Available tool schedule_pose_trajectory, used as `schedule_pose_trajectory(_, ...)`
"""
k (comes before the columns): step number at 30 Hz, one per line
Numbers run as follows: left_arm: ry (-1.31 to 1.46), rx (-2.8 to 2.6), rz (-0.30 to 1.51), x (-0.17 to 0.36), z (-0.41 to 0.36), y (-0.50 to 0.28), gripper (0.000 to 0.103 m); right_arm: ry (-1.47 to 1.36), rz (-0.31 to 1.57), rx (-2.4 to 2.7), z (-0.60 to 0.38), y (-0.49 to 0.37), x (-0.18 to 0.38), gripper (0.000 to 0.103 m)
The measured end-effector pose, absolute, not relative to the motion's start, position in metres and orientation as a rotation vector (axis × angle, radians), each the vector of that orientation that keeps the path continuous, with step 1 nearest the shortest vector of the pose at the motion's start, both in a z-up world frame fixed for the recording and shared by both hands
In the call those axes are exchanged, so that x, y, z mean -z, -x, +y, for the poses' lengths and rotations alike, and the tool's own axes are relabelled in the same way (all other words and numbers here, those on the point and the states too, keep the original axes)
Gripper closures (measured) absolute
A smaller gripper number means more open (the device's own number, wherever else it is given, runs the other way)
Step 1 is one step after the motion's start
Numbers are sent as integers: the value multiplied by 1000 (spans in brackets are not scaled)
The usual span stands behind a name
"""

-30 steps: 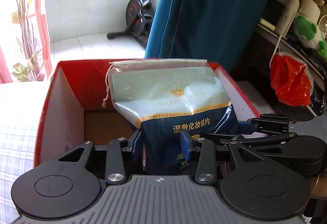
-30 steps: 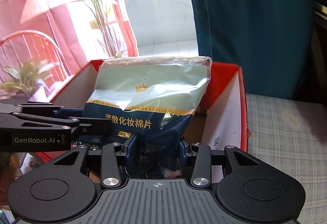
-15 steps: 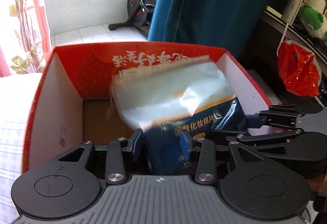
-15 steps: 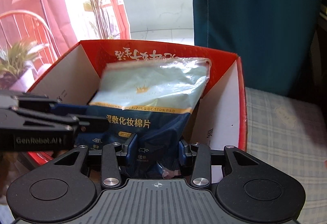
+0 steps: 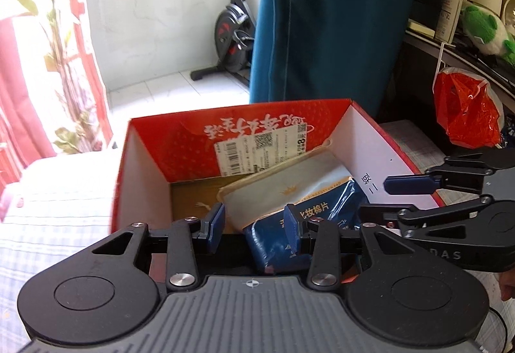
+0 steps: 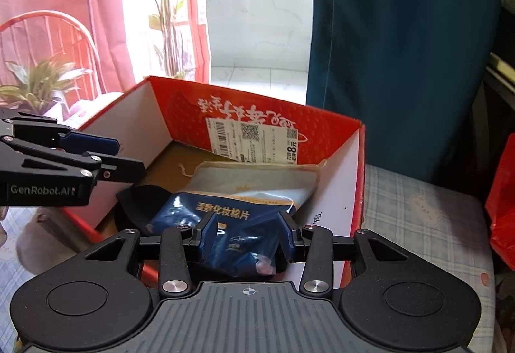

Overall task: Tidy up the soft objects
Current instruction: 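Lower the cotton pad bag into the red box, then open both grippers to release the bag and withdraw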

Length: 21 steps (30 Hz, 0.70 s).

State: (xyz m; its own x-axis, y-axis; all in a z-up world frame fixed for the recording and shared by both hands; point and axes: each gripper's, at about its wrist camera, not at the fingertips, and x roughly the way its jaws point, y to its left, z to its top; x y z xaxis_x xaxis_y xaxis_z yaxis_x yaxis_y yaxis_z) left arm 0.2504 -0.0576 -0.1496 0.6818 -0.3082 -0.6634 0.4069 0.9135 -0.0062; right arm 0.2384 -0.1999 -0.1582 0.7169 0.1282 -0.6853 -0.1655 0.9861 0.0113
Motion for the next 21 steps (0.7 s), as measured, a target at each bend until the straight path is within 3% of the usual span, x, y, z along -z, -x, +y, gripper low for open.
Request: schedule_pose_trajectory(21,-155,321,644,130,-3,-138,60,19,636,-250,-184,-134,140,65)
